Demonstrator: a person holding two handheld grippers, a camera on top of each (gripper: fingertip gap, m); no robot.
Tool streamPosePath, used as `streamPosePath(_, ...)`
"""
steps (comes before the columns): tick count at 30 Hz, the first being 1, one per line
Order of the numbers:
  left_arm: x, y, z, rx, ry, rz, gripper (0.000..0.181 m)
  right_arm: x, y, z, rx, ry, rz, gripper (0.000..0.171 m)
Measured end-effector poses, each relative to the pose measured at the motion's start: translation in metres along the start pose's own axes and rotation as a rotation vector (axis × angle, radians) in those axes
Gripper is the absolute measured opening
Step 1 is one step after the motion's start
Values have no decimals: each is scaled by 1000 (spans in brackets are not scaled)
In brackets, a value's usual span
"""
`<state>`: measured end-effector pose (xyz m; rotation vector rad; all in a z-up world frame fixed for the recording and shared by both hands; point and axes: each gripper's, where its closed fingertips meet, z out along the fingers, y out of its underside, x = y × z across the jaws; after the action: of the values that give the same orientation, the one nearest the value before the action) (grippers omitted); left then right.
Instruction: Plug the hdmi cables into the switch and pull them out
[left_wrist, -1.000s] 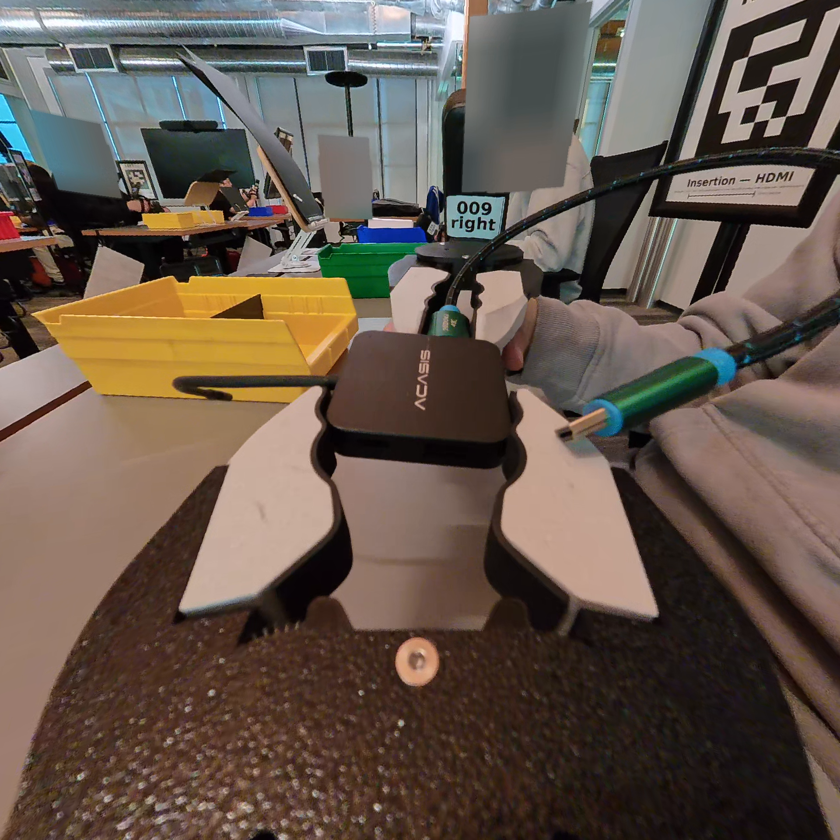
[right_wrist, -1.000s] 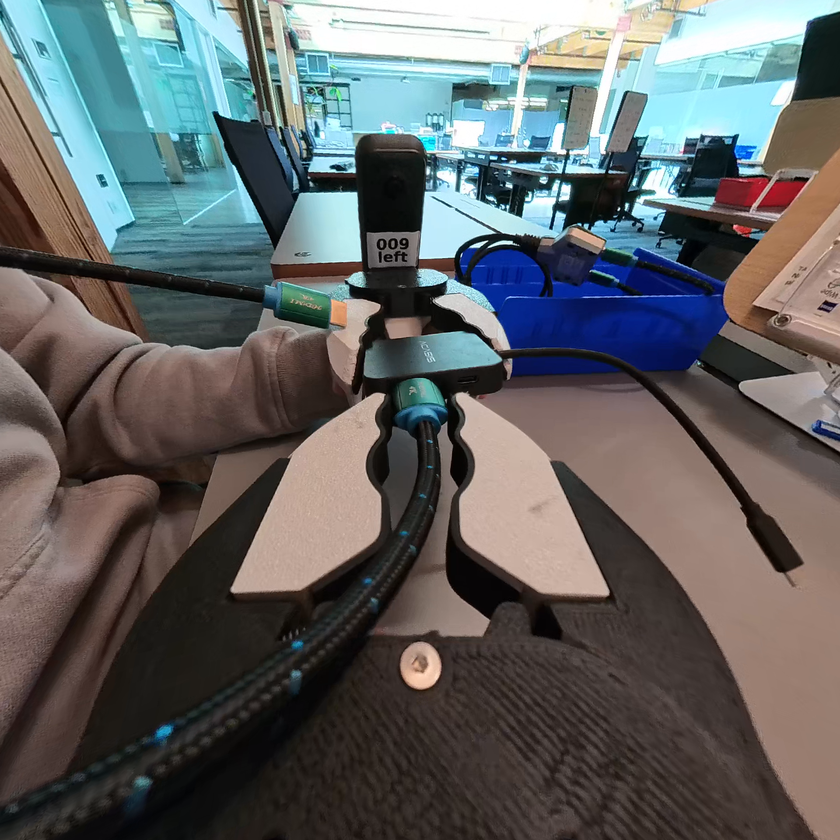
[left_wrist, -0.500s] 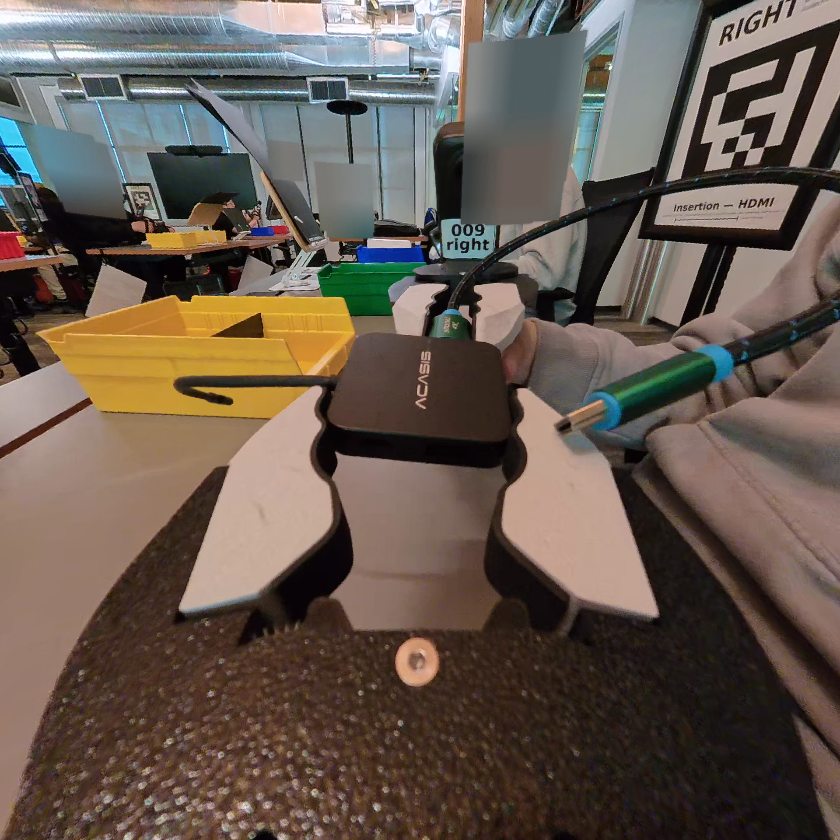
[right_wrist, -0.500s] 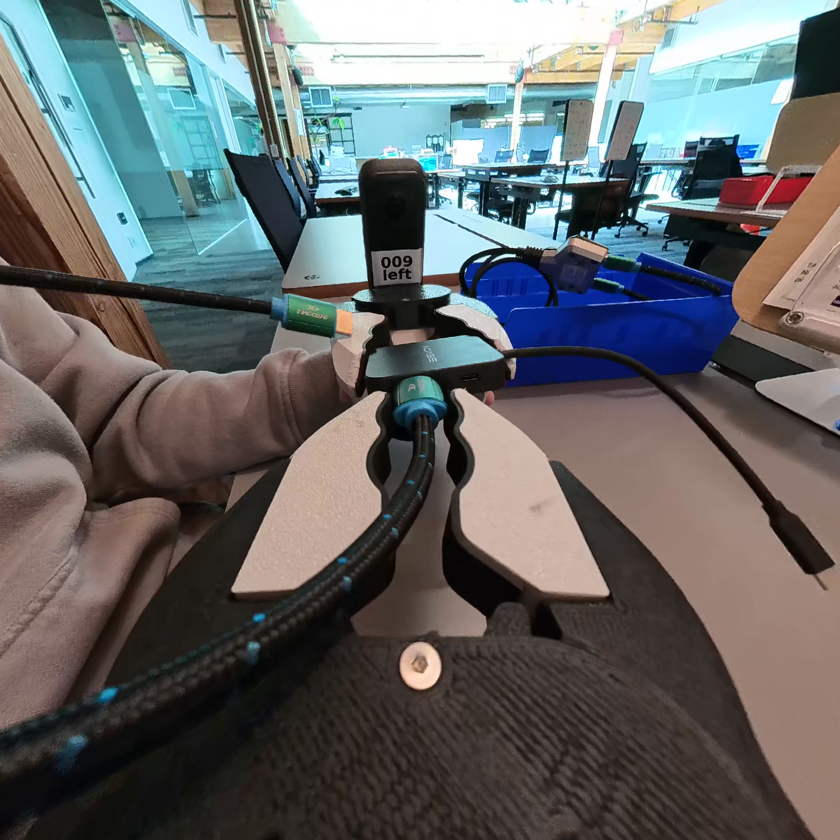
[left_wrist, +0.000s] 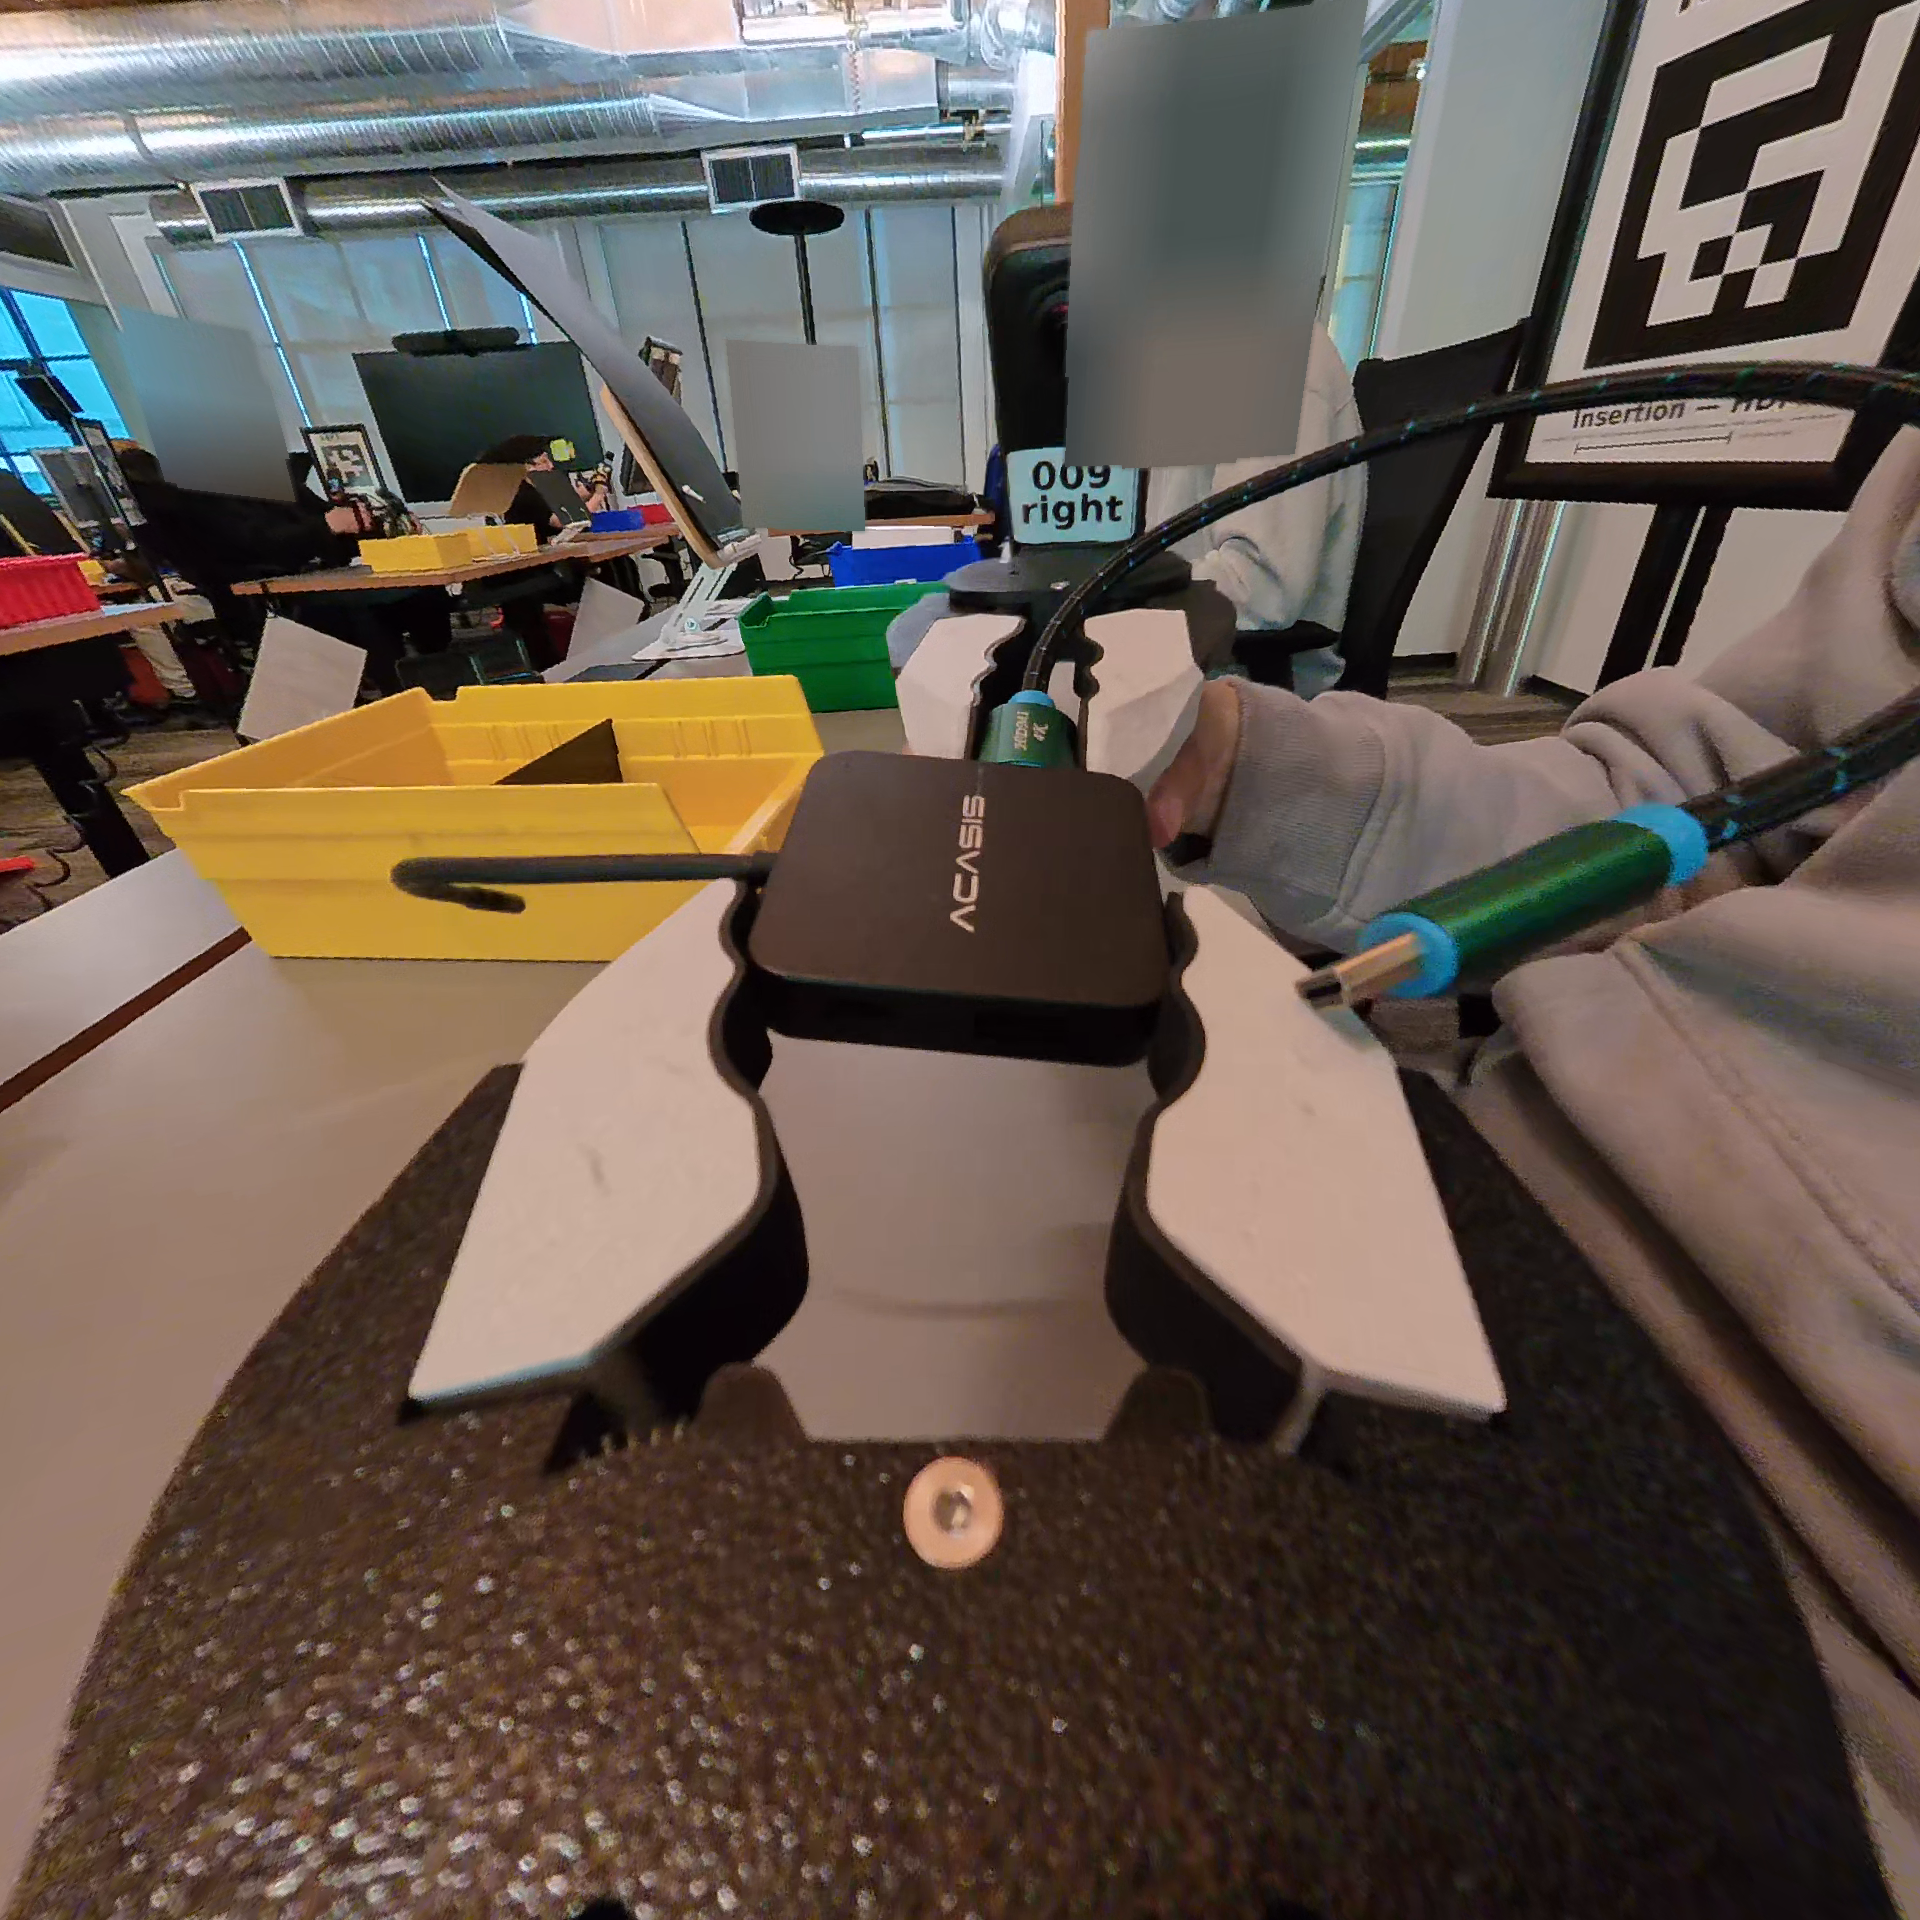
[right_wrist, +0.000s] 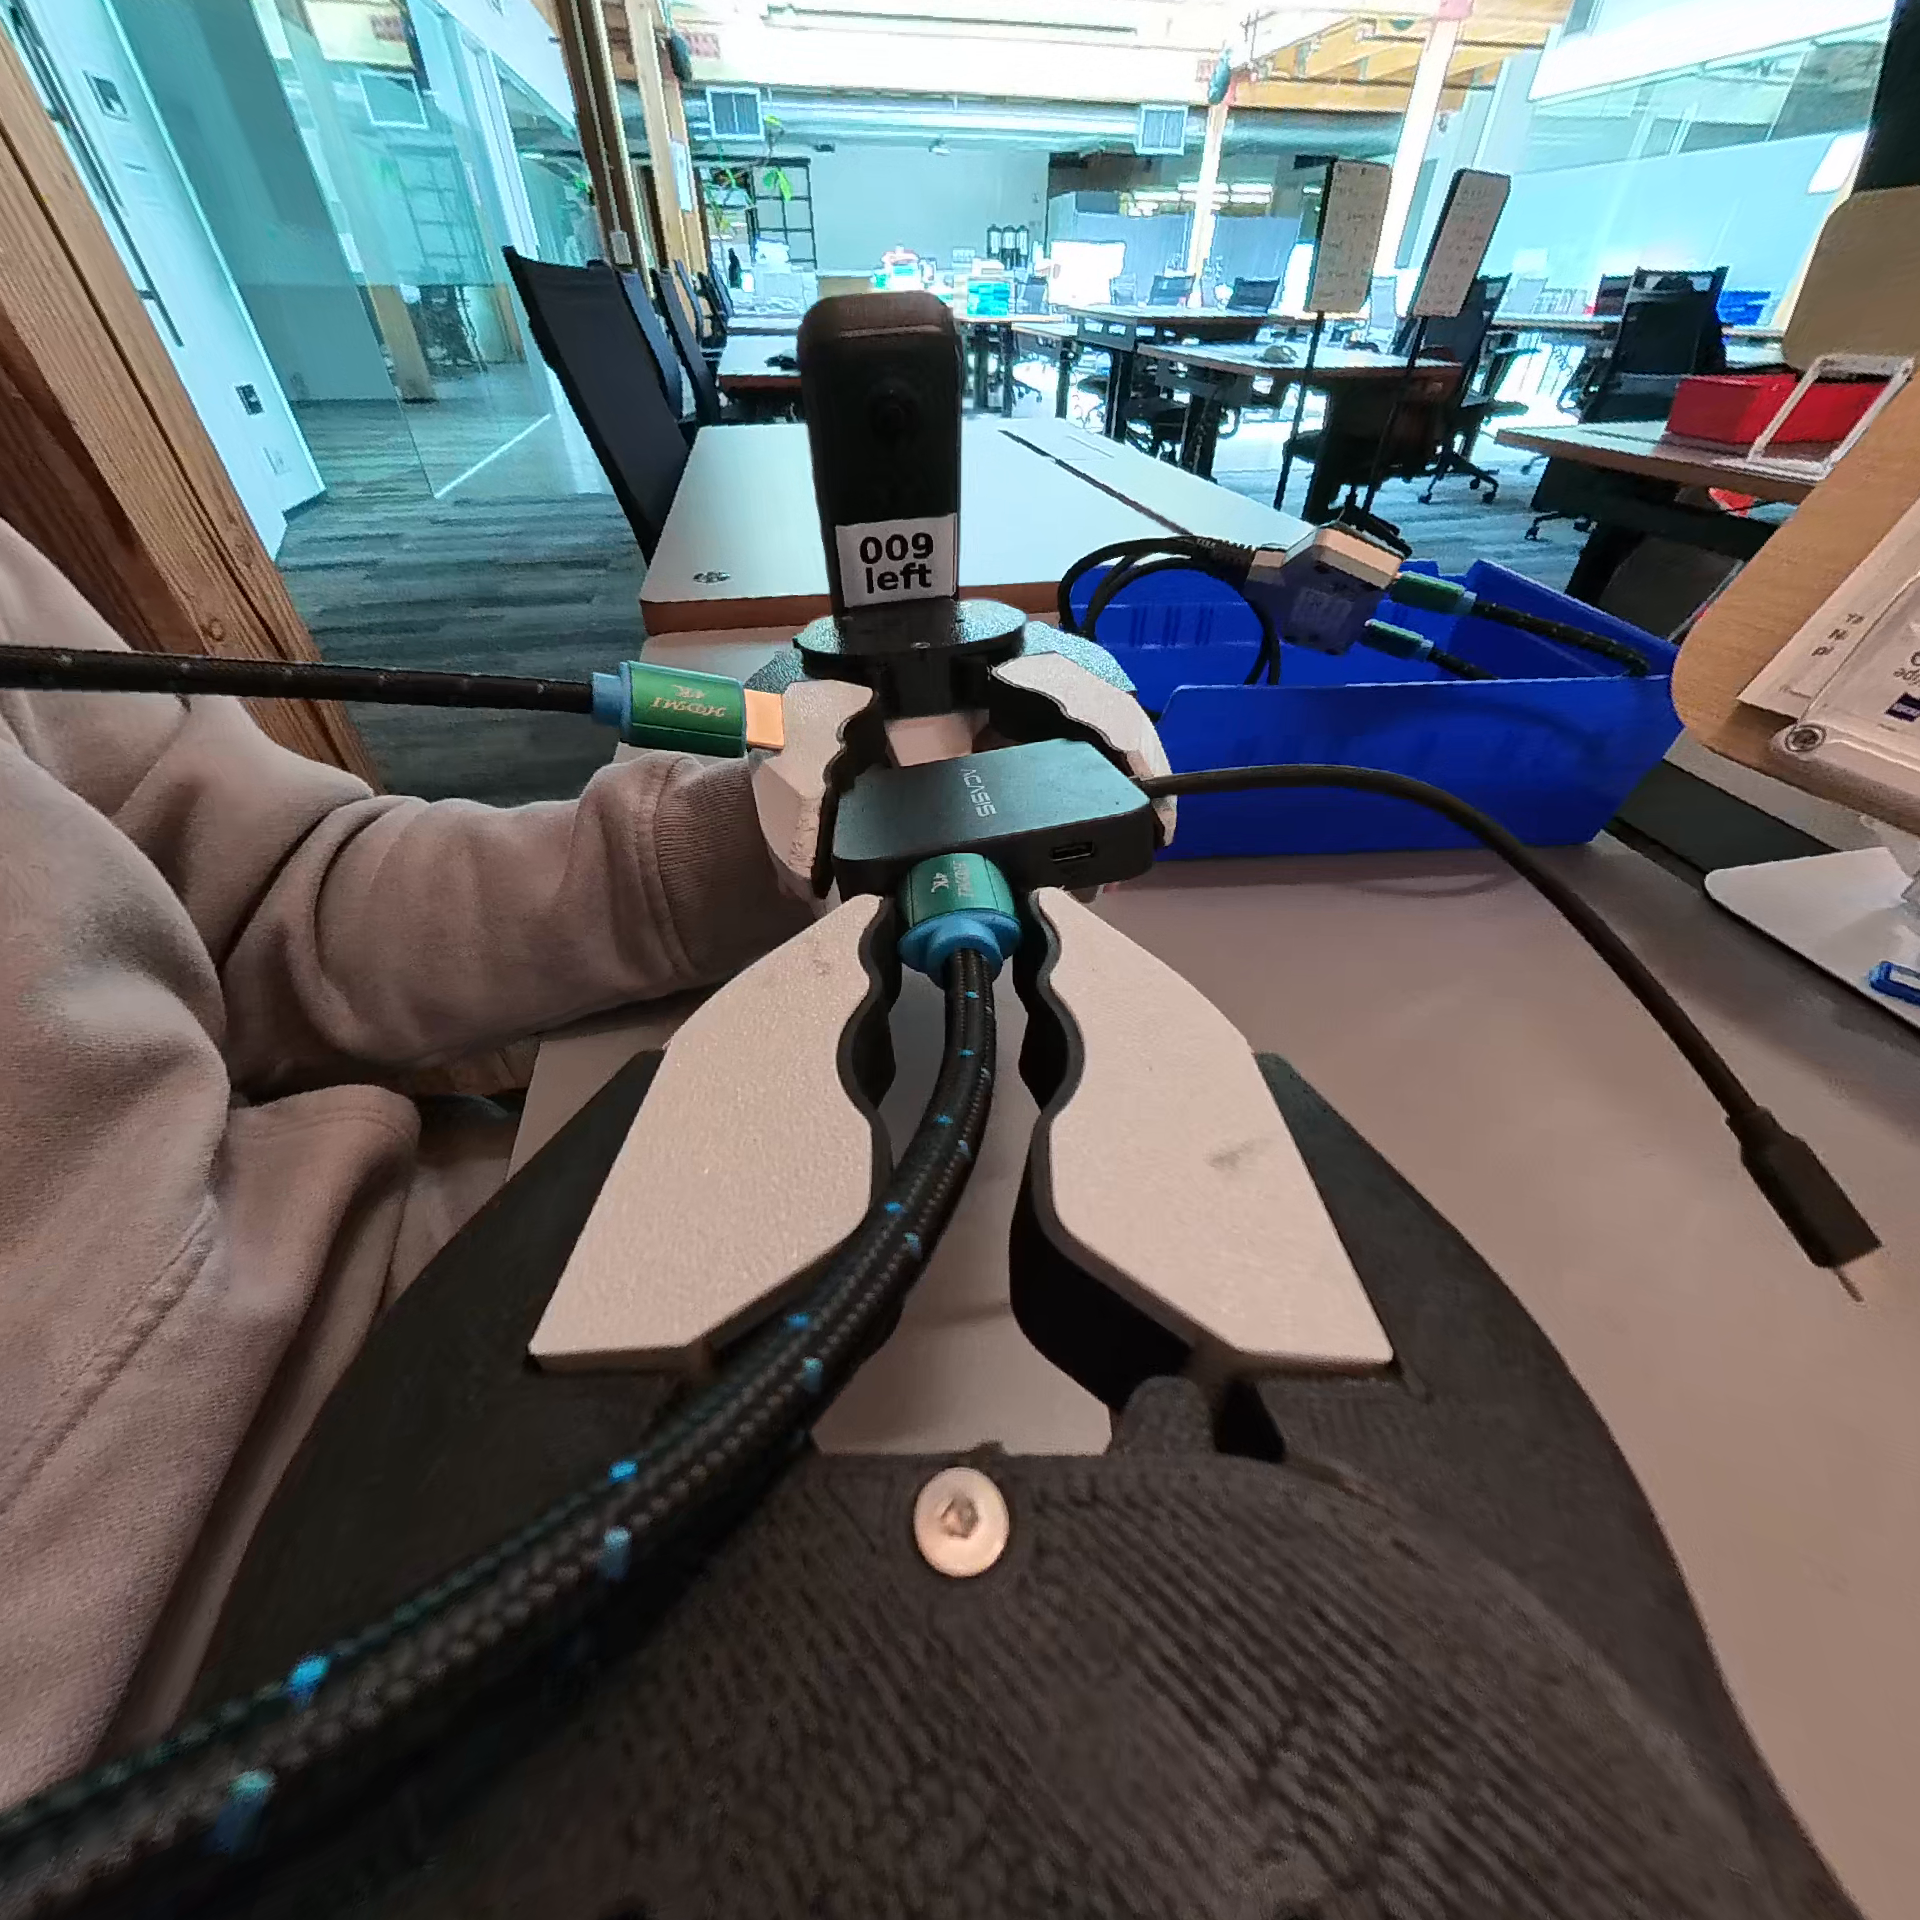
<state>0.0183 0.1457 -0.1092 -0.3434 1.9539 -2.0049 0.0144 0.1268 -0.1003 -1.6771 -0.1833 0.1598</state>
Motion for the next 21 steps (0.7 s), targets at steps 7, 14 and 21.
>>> streamPosePath(7,0,5,3,-32,-1,1,73,1,5,-3,5,4,26,21)
streamPosePath(14,-25,-31,-62,219,-114,-61,72,37,-32,-103,201,261,39,21)
streamPosePath(21,-24,-5,-39,66,-101,-44,72,104,7,-187,-199,699,8,21)
